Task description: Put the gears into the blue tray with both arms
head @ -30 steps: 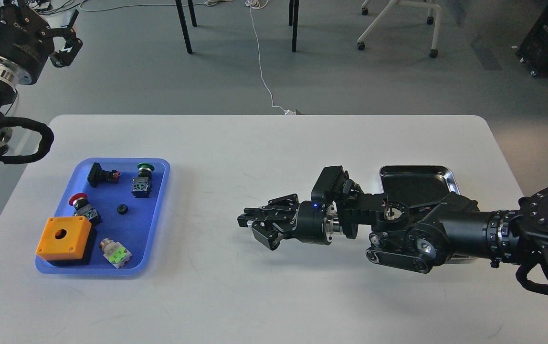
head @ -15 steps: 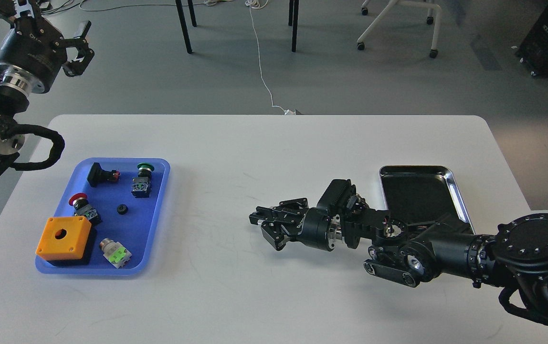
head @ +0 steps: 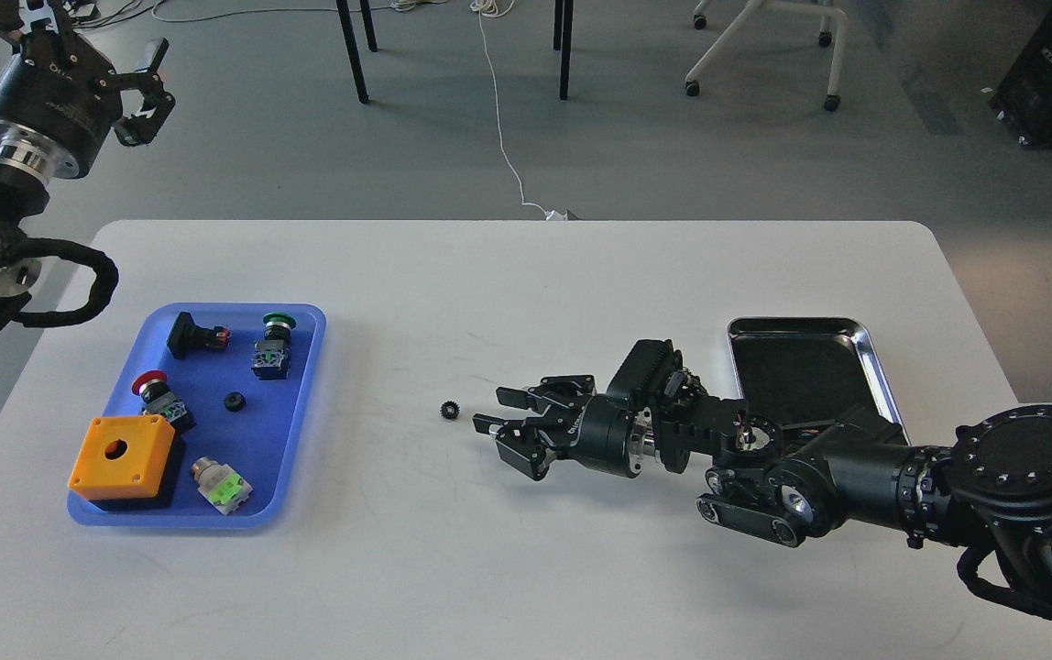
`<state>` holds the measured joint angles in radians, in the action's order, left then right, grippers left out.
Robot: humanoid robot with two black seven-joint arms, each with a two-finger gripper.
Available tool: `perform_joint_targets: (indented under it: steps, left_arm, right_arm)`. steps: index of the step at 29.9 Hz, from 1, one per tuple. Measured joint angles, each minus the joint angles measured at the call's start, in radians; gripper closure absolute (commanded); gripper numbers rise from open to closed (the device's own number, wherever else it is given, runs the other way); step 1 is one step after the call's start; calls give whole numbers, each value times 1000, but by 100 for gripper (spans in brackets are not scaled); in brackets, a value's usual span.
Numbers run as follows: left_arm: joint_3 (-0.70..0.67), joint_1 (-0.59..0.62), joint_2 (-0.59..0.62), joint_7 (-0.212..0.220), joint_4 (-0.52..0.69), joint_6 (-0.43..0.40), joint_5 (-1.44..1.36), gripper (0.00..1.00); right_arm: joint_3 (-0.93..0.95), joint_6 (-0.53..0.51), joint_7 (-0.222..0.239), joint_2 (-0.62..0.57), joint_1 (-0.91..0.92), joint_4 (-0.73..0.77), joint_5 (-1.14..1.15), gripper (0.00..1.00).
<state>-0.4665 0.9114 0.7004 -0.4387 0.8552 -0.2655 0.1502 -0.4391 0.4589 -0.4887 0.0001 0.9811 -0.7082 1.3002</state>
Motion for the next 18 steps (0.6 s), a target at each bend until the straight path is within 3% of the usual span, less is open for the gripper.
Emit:
perform_joint_targets:
  steps: [4,7,13,18]
  left_arm:
    - [-4,3,5,-1,1,0,0,2]
    - [-7,4,9,-3,1,1,0,2]
    - [-1,4,52,0,21,-10,-3,2]
    - [2,7,82,1,48,-18,-56,2]
  right_arm:
    - [57,3,0,0,31,-7,-8,6]
    - [196,3,0,0,45,-11,-12,3]
    - [519,-27,0,-12,52,-17,-36,3]
    - [597,-46,-1,-66,53,-28,-109,3]
